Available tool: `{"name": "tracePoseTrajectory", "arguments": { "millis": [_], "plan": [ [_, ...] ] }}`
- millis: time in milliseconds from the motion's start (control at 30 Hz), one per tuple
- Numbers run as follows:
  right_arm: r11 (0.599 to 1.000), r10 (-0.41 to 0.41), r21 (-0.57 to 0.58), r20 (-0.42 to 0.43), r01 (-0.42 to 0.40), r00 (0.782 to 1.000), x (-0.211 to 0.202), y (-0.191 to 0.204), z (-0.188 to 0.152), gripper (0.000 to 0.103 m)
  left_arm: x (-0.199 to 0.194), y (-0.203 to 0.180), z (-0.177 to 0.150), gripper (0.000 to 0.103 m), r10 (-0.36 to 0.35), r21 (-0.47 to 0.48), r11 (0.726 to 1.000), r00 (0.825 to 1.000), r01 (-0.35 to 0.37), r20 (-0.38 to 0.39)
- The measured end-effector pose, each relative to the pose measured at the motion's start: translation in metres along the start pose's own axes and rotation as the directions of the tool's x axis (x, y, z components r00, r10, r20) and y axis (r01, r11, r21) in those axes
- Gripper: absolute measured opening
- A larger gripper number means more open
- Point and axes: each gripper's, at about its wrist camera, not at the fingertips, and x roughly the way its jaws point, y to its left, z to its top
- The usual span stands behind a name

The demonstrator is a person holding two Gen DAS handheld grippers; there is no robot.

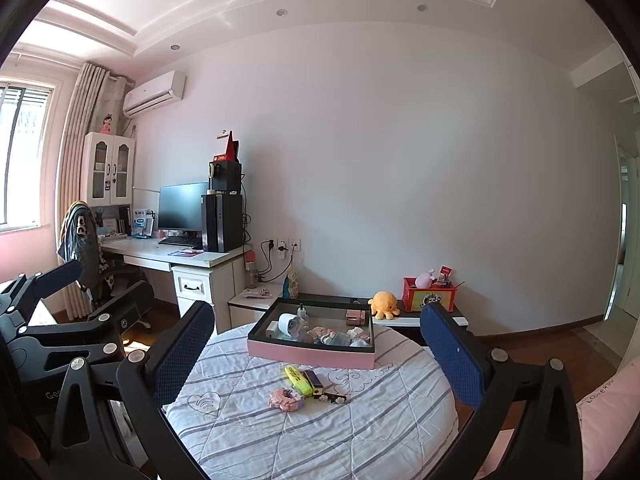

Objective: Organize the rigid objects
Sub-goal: 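Withdraw both tools from the pink box back over the bed, then grasp the pink block figure with the left gripper while the right grasps the keychain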

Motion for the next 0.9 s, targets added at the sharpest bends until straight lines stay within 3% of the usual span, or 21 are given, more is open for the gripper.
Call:
{"name": "tracePoseTrajectory", "arguments": {
  "millis": [467, 633, 767, 900],
  "plan": [
    [1.000, 0.003, 0.002, -0.030, -0.003, 1.000, 0.014, -0.005, 0.000, 0.103, 0.018, -0.002, -0.007, 0.103, -0.016, 0.005, 1.000, 1.000, 0.017, -0.022],
    [1.000, 0.012, 0.014, -0.067, -0.011, 0.998, 0.035, -0.009, -0.011, 0.103, 0.051, -0.007, -0.023, 0.103, -0.030, 0.013, 0.999, 0.995, 0.032, -0.099],
    [1.000, 0.016, 0.025, -0.139, -0.013, 0.990, 0.066, -0.015, -0.031, 0.103, 0.090, -0.015, -0.047, 0.103, -0.045, 0.015, 0.999, 0.980, 0.049, -0.196],
    [0.999, 0.025, 0.052, -0.237, -0.013, 0.971, 0.106, -0.030, -0.062, 0.103, 0.137, -0.026, -0.080, 0.103, -0.066, 0.011, 0.997, 0.945, 0.073, -0.321]
  ]
}}
